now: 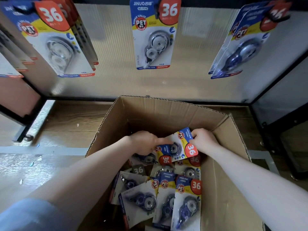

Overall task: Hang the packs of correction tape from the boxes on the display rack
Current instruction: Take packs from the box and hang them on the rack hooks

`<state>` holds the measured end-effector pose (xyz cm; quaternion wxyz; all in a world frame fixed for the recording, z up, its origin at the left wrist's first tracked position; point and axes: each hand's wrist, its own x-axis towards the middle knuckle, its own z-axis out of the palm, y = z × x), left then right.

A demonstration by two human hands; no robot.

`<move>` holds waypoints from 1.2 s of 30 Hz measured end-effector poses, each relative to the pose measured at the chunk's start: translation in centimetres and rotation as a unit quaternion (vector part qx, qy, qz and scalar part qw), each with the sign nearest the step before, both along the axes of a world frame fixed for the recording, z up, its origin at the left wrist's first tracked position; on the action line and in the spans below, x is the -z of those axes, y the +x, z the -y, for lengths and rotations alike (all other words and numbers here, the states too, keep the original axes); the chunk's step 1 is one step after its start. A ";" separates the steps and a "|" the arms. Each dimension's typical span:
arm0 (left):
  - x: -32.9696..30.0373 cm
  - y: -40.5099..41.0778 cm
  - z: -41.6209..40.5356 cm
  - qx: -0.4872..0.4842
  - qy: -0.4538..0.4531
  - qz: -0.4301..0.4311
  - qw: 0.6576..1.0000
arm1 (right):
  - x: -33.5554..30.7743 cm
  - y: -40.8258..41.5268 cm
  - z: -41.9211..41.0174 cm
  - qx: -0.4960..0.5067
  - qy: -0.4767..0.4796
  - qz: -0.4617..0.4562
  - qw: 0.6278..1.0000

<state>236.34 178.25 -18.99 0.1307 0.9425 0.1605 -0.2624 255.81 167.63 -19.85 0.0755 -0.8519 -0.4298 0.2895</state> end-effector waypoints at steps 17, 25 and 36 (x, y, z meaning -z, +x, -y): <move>-4.7 -1.6 0.8 -0.126 0.102 0.074 0.984 | -8.8 -0.9 1.9 -0.091 0.070 0.134 0.984; -8.5 -2.5 0.8 -0.195 0.087 0.115 0.970 | -13.1 0.0 2.3 -0.084 0.149 0.133 0.976; -16.5 -1.8 2.0 -0.149 0.091 0.226 0.958 | -21.0 1.4 3.9 -0.077 0.272 0.131 0.950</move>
